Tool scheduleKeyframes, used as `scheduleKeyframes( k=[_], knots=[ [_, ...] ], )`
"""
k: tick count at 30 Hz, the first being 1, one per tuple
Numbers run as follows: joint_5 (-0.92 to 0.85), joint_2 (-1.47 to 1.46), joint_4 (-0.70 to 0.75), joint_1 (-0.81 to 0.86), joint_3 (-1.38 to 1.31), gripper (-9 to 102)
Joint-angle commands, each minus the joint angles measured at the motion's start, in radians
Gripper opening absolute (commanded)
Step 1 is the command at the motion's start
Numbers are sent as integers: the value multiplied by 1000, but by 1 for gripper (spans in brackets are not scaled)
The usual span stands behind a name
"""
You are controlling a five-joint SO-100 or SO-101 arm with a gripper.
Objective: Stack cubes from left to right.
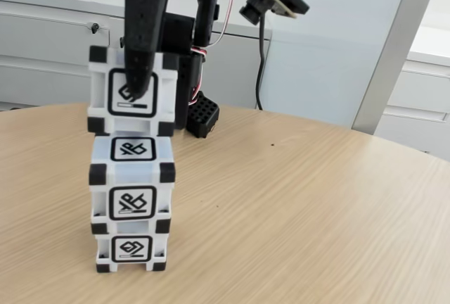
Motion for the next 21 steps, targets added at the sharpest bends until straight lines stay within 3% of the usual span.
scheduleKeyframes(
  k=[1,21],
  knots=[
    [21,25,-11,-5,-46,17],
    [6,3,-66,-5,-104,17]
  ],
)
